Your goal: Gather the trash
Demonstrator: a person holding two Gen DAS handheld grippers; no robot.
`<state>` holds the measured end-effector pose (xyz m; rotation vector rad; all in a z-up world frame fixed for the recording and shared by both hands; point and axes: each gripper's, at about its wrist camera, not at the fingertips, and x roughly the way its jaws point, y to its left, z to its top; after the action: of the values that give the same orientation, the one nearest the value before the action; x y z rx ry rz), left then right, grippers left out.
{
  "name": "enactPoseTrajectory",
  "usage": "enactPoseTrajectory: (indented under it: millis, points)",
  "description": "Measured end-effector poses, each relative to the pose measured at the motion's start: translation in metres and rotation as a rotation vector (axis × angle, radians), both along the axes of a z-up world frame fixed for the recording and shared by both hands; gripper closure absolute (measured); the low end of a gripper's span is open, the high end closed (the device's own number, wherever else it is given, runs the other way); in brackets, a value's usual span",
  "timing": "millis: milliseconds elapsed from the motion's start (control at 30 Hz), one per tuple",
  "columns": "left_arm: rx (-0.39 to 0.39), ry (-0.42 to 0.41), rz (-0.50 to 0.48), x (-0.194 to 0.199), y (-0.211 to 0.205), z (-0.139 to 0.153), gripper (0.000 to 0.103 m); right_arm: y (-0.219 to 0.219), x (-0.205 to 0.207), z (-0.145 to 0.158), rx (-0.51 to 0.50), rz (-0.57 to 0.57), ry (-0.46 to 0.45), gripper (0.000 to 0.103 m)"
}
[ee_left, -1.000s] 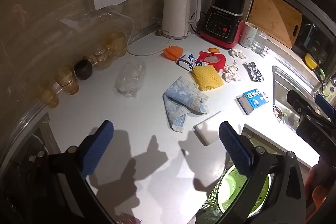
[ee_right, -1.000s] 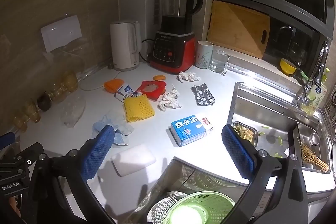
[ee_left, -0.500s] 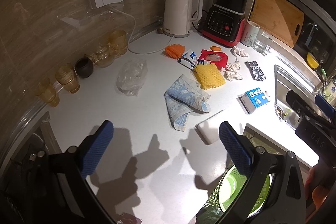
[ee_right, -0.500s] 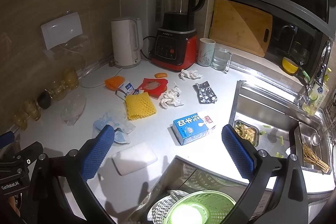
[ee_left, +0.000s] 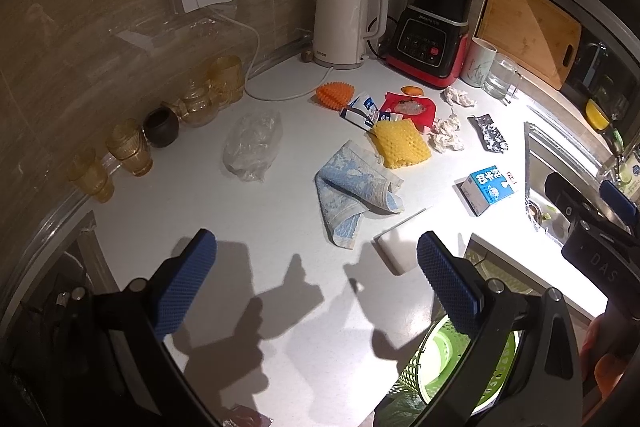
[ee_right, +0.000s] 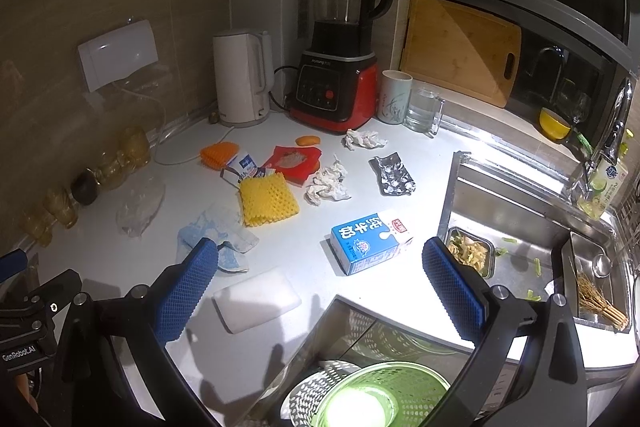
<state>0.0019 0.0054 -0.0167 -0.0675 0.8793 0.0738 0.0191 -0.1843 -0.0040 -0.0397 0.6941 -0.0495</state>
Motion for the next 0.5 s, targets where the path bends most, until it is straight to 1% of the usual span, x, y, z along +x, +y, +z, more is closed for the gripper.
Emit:
enactPoseTrajectory:
  millis: [500]
  points:
    - [0.000,0.005,0.000,0.0011,0.0022,0.0005,0.006,0.0000,0.0011,0.0009,0.000,0.002,0.000,0.002]
